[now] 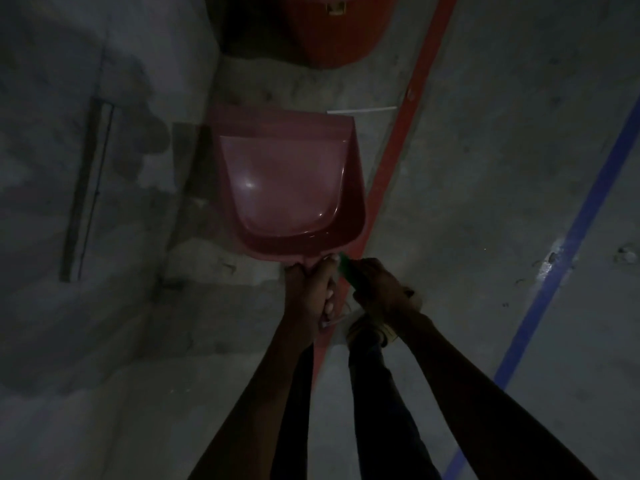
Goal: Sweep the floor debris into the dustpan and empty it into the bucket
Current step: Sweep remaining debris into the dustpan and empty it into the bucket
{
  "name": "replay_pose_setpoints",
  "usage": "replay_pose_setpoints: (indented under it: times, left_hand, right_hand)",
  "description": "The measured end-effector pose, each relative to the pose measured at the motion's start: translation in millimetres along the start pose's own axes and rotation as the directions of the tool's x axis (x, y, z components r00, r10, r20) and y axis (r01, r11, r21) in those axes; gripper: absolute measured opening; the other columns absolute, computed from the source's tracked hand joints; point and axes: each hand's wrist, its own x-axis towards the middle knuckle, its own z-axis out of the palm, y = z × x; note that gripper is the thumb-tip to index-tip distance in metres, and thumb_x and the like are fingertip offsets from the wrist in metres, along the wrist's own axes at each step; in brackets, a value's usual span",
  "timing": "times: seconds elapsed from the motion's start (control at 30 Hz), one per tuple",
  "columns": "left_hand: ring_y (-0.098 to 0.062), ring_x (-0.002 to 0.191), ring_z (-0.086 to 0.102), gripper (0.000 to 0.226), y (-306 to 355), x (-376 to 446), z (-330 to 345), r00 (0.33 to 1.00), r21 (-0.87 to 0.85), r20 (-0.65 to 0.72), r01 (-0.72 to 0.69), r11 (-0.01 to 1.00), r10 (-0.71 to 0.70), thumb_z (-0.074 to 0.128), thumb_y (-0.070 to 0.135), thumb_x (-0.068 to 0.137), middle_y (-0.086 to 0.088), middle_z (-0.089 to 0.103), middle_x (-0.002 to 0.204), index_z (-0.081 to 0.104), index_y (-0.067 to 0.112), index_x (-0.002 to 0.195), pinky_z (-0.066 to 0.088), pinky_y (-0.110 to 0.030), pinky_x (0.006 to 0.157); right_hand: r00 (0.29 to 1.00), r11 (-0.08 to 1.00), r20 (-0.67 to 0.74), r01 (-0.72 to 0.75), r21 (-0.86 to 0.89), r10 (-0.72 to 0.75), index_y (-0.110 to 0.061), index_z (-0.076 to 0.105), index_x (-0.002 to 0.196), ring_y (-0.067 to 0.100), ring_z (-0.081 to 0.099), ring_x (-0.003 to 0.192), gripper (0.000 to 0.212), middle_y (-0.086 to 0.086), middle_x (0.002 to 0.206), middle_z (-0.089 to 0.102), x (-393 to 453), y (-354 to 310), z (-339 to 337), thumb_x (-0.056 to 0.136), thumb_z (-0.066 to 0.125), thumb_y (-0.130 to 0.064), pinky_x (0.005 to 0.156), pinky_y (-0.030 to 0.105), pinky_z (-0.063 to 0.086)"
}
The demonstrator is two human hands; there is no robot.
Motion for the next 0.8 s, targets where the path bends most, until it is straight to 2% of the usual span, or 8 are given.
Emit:
replay_pose_setpoints:
  times: [0.13,0.2,0.27,0.37,0.5,0.6,0.73,0.8]
  left_hand:
    - [-0.015,0.029,0.032,0.05,-1.4,4.1,13.0,0.999,0.022,-0.042,-0.024,0.999,0.025,0.07,0.026,0.093,-0.004,0.035,0.041,0.04,0.009,0.057,0.029,-0.02,0.042]
    - [-0.016,0.029,0.032,0.053,-1.8,8.2,14.4,0.998,0.042,-0.063,-0.023,0.999,0.025,0.069,0.027,0.093,-0.002,0.037,0.04,0.04,0.013,0.052,0.03,-0.021,0.041]
    - [-0.016,0.029,0.032,0.047,-1.9,11.1,12.7,0.997,0.027,-0.075,-0.018,0.999,0.02,0.07,0.026,0.092,-0.004,0.037,0.042,0.045,0.008,0.057,0.03,-0.02,0.041]
    - [-0.015,0.031,0.032,0.036,-5.3,12.4,7.0,0.998,0.001,-0.052,-0.034,0.999,0.034,0.071,0.028,0.09,-0.008,0.035,0.046,0.053,0.002,0.073,0.03,-0.02,0.041]
    - [-0.016,0.032,0.033,0.043,-13.3,10.3,0.2,0.997,0.03,-0.064,-0.029,0.999,0.031,0.066,0.027,0.094,-0.009,0.035,0.044,0.046,0.002,0.065,0.029,-0.018,0.041]
    - [-0.016,0.03,0.033,0.049,-20.9,8.8,0.6,0.996,0.062,-0.084,0.008,0.998,-0.003,0.065,0.029,0.095,-0.009,0.036,0.043,0.042,0.006,0.058,0.029,-0.017,0.041]
    - [-0.015,0.026,0.031,0.05,-25.9,5.6,11.3,0.996,0.103,-0.084,0.029,0.994,-0.021,0.064,0.029,0.095,-0.009,0.035,0.041,0.041,0.006,0.057,0.028,-0.015,0.038]
    - [-0.015,0.027,0.031,0.05,-28.3,4.4,16.9,0.997,0.135,-0.071,0.03,0.99,-0.02,0.065,0.029,0.095,-0.009,0.036,0.043,0.043,0.006,0.057,0.028,-0.016,0.039]
  right_hand:
    - [0.983,0.999,0.181,0.029,-0.031,-0.023,-0.008,0.054,0.139,0.039,0.058,0.112,0.061,0.019,0.128,0.054,10.8,-0.7,17.3,0.079,0.065,-0.009,0.088,0.044,0.05]
    - [0.965,0.993,0.263,0.048,-0.112,-0.017,-0.008,0.049,0.142,0.038,0.055,0.115,0.058,0.018,0.133,0.05,13.1,1.1,21.9,0.086,0.065,-0.012,0.092,0.044,0.047]
    - [0.958,0.984,0.284,0.019,-0.176,0.032,-0.01,0.045,0.146,0.037,0.053,0.118,0.058,0.016,0.137,0.047,15.9,9.0,21.2,0.09,0.062,-0.015,0.093,0.043,0.045]
    - [0.964,0.978,0.205,-0.141,-0.151,0.171,-0.013,0.045,0.146,0.036,0.053,0.118,0.057,0.013,0.136,0.046,18.6,26.3,7.1,0.091,0.059,-0.013,0.092,0.042,0.045]
    - [0.969,0.967,0.075,-0.224,-0.118,0.234,-0.017,0.047,0.145,0.033,0.056,0.111,0.057,0.01,0.129,0.048,22.0,49.7,-27.0,0.089,0.06,-0.009,0.092,0.044,0.048]
    - [0.969,0.963,-0.02,-0.247,-0.107,0.247,-0.018,0.048,0.143,0.032,0.056,0.107,0.057,0.01,0.127,0.049,25.4,70.2,-50.4,0.089,0.061,-0.009,0.088,0.039,0.049]
    - [0.926,0.938,-0.167,-0.347,-0.021,0.339,-0.017,0.047,0.144,0.031,0.057,0.107,0.055,0.01,0.13,0.048,19.3,96.5,-74.2,0.091,0.061,-0.011,0.084,0.037,0.048]
    - [0.886,0.915,-0.239,-0.401,0.04,0.398,-0.014,0.046,0.146,0.032,0.057,0.106,0.057,0.012,0.135,0.046,11.5,110.0,-82.0,0.091,0.061,-0.011,0.085,0.041,0.052]
